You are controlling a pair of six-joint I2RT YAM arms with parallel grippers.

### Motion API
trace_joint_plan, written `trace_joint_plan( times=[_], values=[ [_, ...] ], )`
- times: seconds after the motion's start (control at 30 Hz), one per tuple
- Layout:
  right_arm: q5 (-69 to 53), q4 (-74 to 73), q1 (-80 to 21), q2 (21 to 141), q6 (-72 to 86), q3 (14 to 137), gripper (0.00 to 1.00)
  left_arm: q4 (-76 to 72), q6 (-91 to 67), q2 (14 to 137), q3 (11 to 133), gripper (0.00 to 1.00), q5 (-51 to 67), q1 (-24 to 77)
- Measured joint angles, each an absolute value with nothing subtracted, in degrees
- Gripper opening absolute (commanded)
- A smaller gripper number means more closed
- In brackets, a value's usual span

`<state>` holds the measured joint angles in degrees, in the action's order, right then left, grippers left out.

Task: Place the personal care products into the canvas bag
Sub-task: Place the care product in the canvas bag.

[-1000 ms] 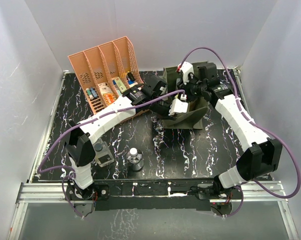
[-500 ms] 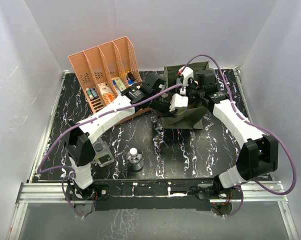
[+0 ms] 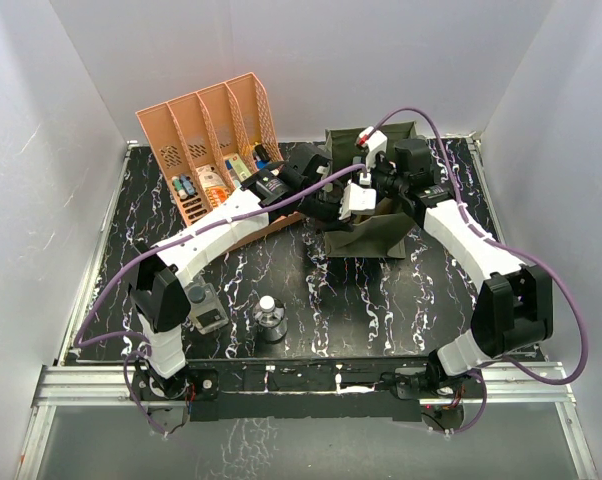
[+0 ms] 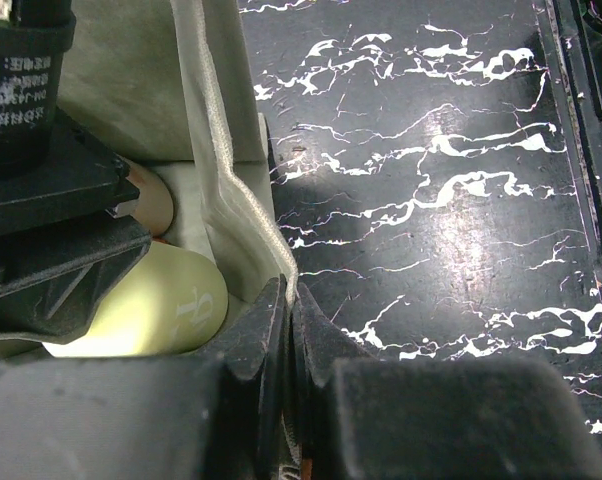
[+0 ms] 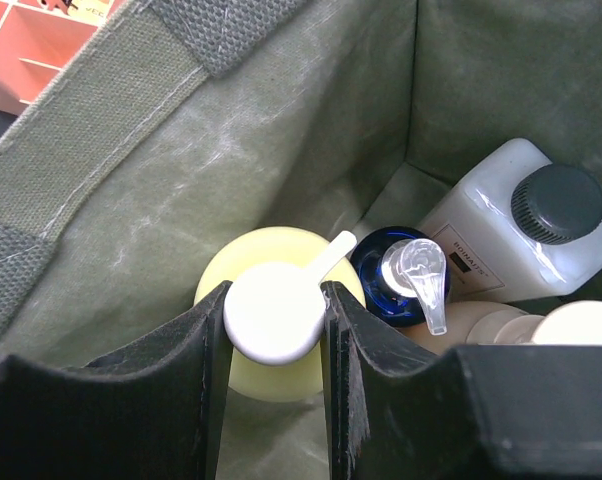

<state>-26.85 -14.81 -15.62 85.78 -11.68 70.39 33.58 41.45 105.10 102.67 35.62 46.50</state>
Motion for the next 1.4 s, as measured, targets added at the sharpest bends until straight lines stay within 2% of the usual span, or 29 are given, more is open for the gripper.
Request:
trace_joint_plan(
  times=[0.67,1.03,1.23,1.3,1.4],
  values=[
    [-25.69,-10.87,-15.4,89.67,-15.62,65.95,0.1,33.89,40.8,105.1,102.67,0.0,35.55,46.44],
    [-26.79,-11.97,-15.25,87.31,-17.78,62.83,0.36,33.91,39.81,105.14,104.64,0.0,35.14,46.24],
    [-27.2,-13.63,-15.25,87.31,-17.87,62.98,0.45,33.91,40.34,105.14,104.42,0.0,35.4,46.26],
    [-27.73,-15.0,-15.27,87.31,-17.85,63.53,0.53,33.89,40.71,105.12,104.05,0.0,35.79,46.26],
    [-28.75,-16.6,-15.29,87.31,-17.65,65.04,0.59,33.52,41.45,104.55,102.98,0.0,36.38,46.26]
  ],
)
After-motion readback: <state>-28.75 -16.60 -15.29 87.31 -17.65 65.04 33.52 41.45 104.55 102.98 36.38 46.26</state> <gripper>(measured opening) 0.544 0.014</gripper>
